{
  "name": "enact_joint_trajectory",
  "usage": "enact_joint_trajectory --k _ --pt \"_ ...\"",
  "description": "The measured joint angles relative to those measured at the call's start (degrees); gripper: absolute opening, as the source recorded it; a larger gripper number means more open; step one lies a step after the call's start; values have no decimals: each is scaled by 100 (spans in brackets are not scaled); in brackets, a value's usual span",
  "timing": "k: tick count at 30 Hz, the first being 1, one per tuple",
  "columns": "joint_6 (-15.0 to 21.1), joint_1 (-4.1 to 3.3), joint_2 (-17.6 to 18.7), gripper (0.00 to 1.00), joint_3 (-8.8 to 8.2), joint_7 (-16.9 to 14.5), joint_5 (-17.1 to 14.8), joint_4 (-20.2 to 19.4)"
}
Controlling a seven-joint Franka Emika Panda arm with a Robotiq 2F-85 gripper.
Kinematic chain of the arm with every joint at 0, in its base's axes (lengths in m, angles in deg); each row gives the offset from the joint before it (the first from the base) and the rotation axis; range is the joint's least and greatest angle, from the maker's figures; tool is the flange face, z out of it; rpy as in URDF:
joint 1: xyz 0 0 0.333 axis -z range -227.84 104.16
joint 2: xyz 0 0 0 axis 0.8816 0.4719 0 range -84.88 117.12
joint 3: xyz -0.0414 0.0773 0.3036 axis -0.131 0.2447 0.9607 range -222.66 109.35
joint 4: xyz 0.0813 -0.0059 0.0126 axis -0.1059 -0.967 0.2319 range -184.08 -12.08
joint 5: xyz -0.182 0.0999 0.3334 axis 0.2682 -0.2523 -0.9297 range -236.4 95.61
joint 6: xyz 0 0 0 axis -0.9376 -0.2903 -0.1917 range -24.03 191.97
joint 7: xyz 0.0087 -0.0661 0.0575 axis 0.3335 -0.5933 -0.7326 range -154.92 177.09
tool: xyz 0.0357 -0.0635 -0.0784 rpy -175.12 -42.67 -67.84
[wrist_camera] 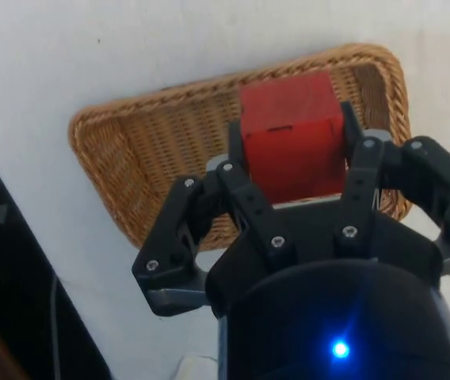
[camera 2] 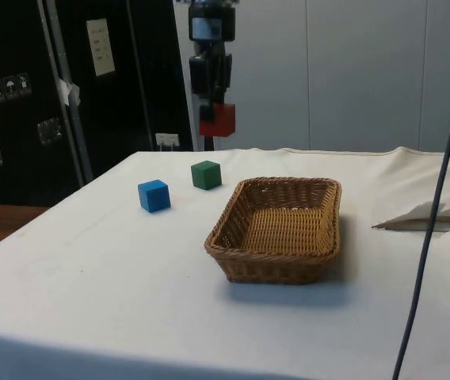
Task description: Pick up exactly two blocks and place them into the basket.
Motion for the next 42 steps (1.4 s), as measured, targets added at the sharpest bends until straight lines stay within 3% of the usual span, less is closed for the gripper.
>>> enact_joint_trajectory --k 5,11,26,42 --pt "6 -6 -212 0 57 115 120 -178" --pt "52 -6 -441 0 264 418 321 -464" --pt "246 -11 -768 0 733 928 487 -1071" --pt "1341 -57 -642 0 1238 1547 481 -2063"
